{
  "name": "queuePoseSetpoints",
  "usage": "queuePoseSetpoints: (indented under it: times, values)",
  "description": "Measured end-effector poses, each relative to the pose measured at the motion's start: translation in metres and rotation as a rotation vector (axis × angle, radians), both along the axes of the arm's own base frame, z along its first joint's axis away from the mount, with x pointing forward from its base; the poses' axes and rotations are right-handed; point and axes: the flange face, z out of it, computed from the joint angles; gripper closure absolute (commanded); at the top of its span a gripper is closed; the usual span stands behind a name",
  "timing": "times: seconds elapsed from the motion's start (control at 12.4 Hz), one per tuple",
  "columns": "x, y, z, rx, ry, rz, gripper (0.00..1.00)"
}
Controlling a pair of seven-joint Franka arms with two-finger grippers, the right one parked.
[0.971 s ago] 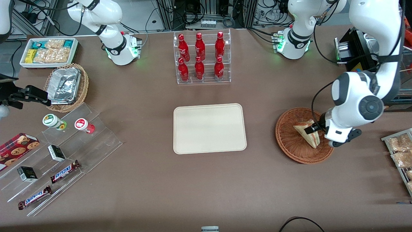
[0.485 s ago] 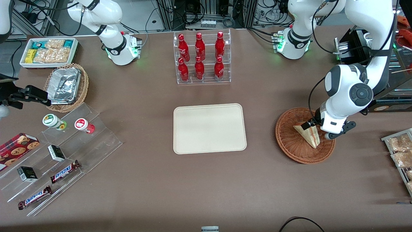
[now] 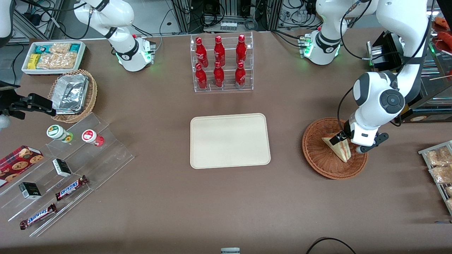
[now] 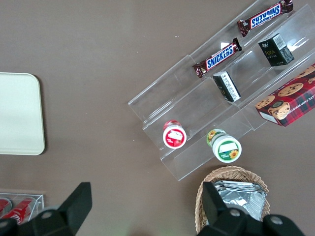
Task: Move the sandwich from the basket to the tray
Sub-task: 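Lower the left gripper and close it on the sandwich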
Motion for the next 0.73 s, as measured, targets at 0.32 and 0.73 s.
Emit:
queuePoseSetpoints:
  times: [0.32, 0.73]
  values:
    - [0.001, 0.003, -0.022, -0.001, 0.011, 0.007, 0.08]
    - [0.001, 0.005, -0.027, 0.000, 0.017, 0.047, 1.00]
